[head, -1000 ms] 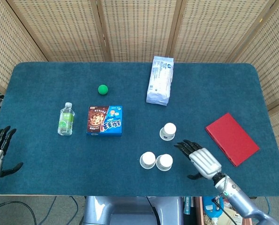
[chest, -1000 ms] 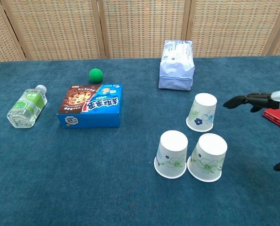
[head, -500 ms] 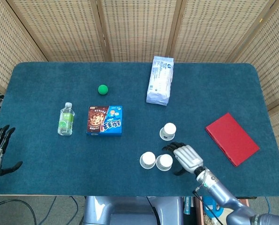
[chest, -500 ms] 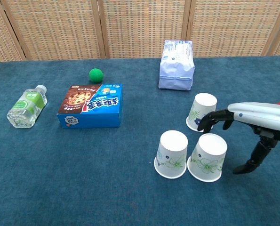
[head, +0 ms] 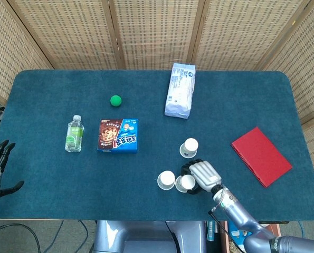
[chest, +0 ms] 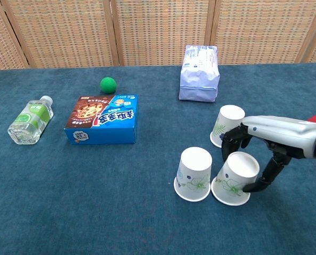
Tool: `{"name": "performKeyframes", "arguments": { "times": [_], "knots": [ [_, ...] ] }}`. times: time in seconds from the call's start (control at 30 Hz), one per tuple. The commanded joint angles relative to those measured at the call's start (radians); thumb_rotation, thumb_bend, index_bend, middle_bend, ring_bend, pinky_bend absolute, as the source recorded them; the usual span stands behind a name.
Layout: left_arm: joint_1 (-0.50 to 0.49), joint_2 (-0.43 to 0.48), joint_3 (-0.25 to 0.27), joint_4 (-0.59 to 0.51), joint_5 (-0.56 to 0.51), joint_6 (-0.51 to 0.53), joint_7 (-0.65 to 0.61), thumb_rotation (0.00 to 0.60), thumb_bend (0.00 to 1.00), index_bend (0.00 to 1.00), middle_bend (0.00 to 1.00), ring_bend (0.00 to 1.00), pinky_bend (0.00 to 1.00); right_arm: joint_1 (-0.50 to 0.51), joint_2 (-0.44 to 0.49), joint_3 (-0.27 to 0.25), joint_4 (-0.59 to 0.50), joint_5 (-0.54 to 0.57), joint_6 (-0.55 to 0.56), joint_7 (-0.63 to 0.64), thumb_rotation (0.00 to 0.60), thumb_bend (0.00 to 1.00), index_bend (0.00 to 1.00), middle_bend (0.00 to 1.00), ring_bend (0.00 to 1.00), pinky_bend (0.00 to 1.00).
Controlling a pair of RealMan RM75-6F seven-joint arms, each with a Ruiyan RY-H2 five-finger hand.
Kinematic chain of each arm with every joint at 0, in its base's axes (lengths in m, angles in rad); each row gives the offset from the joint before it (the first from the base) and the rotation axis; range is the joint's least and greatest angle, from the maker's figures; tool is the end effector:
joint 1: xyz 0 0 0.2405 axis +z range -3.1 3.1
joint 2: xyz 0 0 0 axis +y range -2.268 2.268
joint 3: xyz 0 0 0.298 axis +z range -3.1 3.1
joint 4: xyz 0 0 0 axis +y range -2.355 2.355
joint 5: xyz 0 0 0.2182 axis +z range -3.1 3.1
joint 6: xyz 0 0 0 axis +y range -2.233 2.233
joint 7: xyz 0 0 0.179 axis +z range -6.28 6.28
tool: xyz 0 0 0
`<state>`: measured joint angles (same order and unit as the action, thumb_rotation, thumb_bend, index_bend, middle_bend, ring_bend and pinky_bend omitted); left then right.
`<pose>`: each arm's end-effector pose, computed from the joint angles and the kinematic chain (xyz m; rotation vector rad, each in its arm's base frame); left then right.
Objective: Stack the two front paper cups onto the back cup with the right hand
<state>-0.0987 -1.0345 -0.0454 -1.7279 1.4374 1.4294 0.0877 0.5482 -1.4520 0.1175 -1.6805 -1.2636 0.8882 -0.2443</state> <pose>-0.3438 0.2215 0.1824 -1.3998 -0.9233 -0.8106 -0.2002 -0.3222 -0.0372 1.9648 -1.1841 0.9146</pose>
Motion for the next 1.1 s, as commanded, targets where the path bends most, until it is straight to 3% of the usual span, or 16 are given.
{"name": "performKeyframes", "arguments": {
  "times": [0.03,0.3,0.47,0.67,0.87,1.1],
  "knots": [
    [-0.001,0.0,0.0,0.0,-0.001,-0.001,0.001,0.6,0.2,0.0,0.0,0.0,0.0,0.001,-0.006,-0.003,0.002,0.002,0.013,-0.008,0.6,0.35,0.49,0.54,0.35,0.34],
    [-0.001,0.0,0.001,-0.007,-0.003,-0.001,0.009,0.6,0.2,0.0,0.0,0.0,0.0,0.0,0.006,-0.014,-0.015,-0.007,0.037,-0.01,0.6,0.38,0.49,0.54,0.35,0.36],
    [-0.002,0.0,0.001,-0.007,-0.006,-0.004,0.008,0.6,0.2,0.0,0.0,0.0,0.0,-0.012,0.085,-0.008,-0.122,-0.061,0.094,-0.007,0.6,0.38,0.49,0.54,0.35,0.36],
    [-0.003,0.002,0.003,-0.005,-0.004,-0.006,0.004,0.6,0.2,0.0,0.0,0.0,0.0,-0.016,0.191,0.057,-0.237,-0.076,0.164,0.003,0.6,0.38,0.49,0.53,0.35,0.36],
    [-0.001,0.008,0.004,-0.007,-0.003,-0.003,-0.009,0.6,0.2,0.0,0.0,0.0,0.0,0.023,0.238,0.162,-0.257,0.075,0.167,-0.004,0.6,0.38,0.49,0.53,0.35,0.36],
    [-0.002,0.011,0.002,-0.005,-0.006,-0.006,-0.022,0.6,0.2,0.0,0.0,0.0,0.0,0.083,0.208,0.191,-0.192,0.219,0.141,-0.07,0.6,0.38,0.49,0.53,0.35,0.36]
  ]
}}
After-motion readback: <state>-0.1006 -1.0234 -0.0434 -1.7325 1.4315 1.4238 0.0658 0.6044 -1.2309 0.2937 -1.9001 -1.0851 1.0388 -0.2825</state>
